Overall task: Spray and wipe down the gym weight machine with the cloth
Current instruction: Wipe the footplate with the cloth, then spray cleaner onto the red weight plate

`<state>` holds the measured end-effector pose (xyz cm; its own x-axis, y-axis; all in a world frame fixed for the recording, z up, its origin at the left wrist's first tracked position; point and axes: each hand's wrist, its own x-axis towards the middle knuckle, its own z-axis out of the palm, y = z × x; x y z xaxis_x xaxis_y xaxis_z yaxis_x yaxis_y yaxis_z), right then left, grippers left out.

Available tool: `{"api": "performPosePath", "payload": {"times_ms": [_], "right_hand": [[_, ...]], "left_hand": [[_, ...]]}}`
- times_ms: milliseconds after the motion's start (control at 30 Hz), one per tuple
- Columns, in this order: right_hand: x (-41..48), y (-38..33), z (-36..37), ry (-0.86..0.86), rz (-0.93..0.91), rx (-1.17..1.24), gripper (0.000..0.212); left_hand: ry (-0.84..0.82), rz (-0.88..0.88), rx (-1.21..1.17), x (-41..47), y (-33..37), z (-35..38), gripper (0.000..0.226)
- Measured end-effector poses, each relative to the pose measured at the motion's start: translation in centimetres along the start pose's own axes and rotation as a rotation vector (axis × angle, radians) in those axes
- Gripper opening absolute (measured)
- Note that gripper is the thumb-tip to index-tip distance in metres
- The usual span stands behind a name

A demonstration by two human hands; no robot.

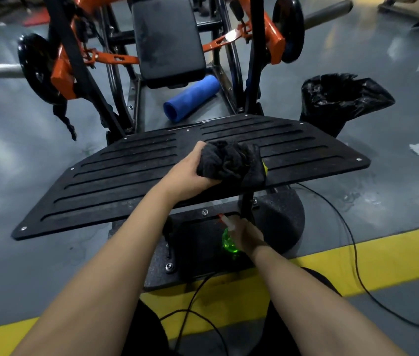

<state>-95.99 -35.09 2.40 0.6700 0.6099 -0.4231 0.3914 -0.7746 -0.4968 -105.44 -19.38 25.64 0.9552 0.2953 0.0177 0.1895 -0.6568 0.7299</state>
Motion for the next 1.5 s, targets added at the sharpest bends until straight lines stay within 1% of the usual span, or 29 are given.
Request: {"api": "performPosePath", "payload": {"times_ms": [67, 200, 300, 400, 467, 533, 600, 667, 733, 767, 800, 833, 900, 967, 1033, 1133, 1167, 1233, 1267, 1300, 1367, 1433, 1500], "right_hand": [[-0.1, -0.1, -0.5, -0.01, 0.006, 0.017, 0.045], [-0.7, -1.1, -1.8, -0.035, -0.049, -0.076, 0.043], [-2.6, -2.2, -2.7, -0.071, 0.016, -0.119, 0.05], [-6.1, -4.9, -5.6, -0.176, 0.104, -0.1, 0.046], [-9.2, -6.8, -8.7, -0.249, 0.156, -0.09, 0.049], [-12.9, -8.3, -12.2, -0.206, 0.212, -0.062, 0.046], [-16.5, -9.6, -15.2, -0.165, 0.207, -0.011, 0.031], [-20.7, -11.6, -19.4, -0.222, 0.179, -0.019, 0.023], [-24.9, -14.1, -23.8, -0.232, 0.174, -0.02, 0.02], [-27.1, -15.4, -26.2, -0.221, 0.173, -0.015, 0.019], [-29.1, -16.9, -28.7, -0.201, 0.167, -0.002, 0.019], [-31.4, -18.8, -31.8, -0.176, 0.168, -0.002, 0.017], [-34.7, -21.5, -35.9, -0.166, 0.13, -0.012, 0.014], [-37.4, -24.3, -40.6, -0.138, 0.094, 0.002, 0.012], [-39.7, -26.3, -45.0, -0.105, 0.057, 0.043, 0.015], [-42.8, -28.4, -50.9, -0.04, 0.006, 0.114, 0.027], [-43.2, -28.8, -52.4, -0.008, -0.012, 0.147, 0.029], [-44.6, -29.1, -55.8, 0.069, -0.047, 0.232, 0.027], [-45.3, -29.1, -57.4, 0.085, -0.063, 0.272, 0.024], [-45.8, -29.0, -58.8, 0.093, -0.085, 0.311, 0.022], [-47.3, -28.3, -61.9, 0.123, -0.133, 0.41, 0.023], [-49.4, -26.4, -65.2, 0.151, -0.146, 0.598, 0.022], [-50.3, -25.1, -67.1, 0.126, -0.112, 0.728, 0.02]], "left_hand": [[0.007, 0.013, -0.016, 0.3, -0.3, 0.0, 0.055], [0.016, 0.02, -0.082, 0.6, -1.3, 0.4, 0.047], [0.023, -0.006, -0.107, 0.6, -0.9, 0.2, 0.041], [0.07, -0.071, -0.038, -0.3, 1.1, -0.1, 0.047], [0.075, -0.173, -0.059, -1.0, 3.4, -1.1, 0.048], [0.056, -0.293, -0.113, -2.2, 6.1, -2.9, 0.042], [0.057, -0.354, -0.216, -3.7, 7.9, -5.1, 0.042], [0.12, -0.417, -0.416, -5.7, 11.5, -9.2, 0.045], [0.23, -0.458, -0.599, -7.3, 15.8, -13.9, 0.061], [0.254, -0.478, -0.625, -8.2, 18.2, -16.2, 0.068], [0.233, -0.488, -0.605, -9.0, 20.6, -18.6, 0.071], [0.163, -0.5, -0.553, -9.7, 23.5, -21.1, 0.072], [-0.006, -0.523, -0.482, -11.3, 27.3, -23.6, 0.068], [-0.11, -0.555, -0.472, -12.0, 30.8, -26.0, 0.064], [-0.137, -0.597, -0.518, -12.4, 34.5, -28.1, 0.06], [-0.159, -0.636, -0.722, -12.1, 40.3, -30.1, 0.046], [-0.171, -0.624, -0.772, -11.6, 41.6, -30.3, 0.041], [-0.183, -0.545, -0.792, -10.5, 45.5, -30.8, 0.035], [-0.179, -0.504, -0.786, -10.0, 47.6, -31.0, 0.028], [-0.169, -0.46, -0.806, -9.6, 49.5, -31.2, 0.021], [-0.098, -0.379, -0.85, -8.7, 53.8, -31.4, 0.017], [0.049, -0.389, -0.937, -7.8, 58.3, -30.1, 0.012], [0.224, -0.439, -1.005, -6.5, 60.8, -28.9, 0.023]]}}
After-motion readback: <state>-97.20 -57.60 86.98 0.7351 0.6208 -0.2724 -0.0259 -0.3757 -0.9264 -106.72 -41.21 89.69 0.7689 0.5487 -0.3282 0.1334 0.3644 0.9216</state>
